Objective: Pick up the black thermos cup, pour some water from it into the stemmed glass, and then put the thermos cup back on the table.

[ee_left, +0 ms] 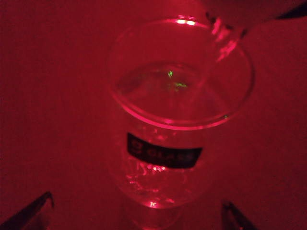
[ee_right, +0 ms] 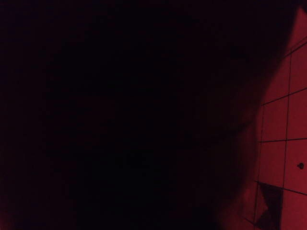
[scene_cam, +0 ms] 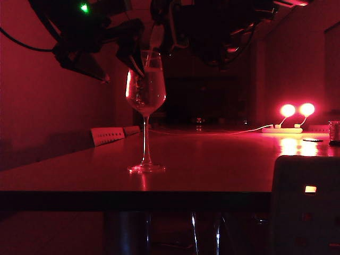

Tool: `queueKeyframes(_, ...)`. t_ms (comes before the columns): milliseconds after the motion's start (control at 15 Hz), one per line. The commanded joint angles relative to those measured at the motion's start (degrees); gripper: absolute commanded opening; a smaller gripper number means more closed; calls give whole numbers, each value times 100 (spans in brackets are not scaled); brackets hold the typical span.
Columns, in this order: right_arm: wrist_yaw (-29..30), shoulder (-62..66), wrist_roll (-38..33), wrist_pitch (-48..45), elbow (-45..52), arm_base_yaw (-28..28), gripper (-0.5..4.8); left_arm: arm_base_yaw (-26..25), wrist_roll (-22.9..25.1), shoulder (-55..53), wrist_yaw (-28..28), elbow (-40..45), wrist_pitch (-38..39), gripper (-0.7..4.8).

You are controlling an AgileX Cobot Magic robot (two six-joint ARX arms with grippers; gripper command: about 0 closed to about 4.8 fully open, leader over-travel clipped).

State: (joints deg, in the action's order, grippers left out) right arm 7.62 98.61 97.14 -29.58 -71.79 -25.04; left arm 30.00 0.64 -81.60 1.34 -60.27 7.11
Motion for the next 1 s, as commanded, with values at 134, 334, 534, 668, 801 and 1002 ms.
queueKeyframes(134, 0, -72, -4, -369, -66, -7, 148, 4, 39, 20, 15, -28, -55, 479)
queueKeyframes(334, 0, -72, 0, -409, -66, -4, 148, 4, 39, 20, 15, -28, -52, 479)
queueKeyframes(534, -2, -72, 0, -605, -66, -4, 148, 2, 39, 20, 15, -28, -52, 479)
queueKeyframes(668, 0, -72, 42, -713, -66, -4, 148, 2, 39, 20, 15, -28, -50, 479)
queueKeyframes(801, 0, -72, 44, -756, -68, -4, 148, 2, 39, 20, 15, -28, -50, 479)
queueKeyframes(1002, 0, -72, 306, -769, -68, -4, 148, 2, 39, 20, 15, -28, -37, 479)
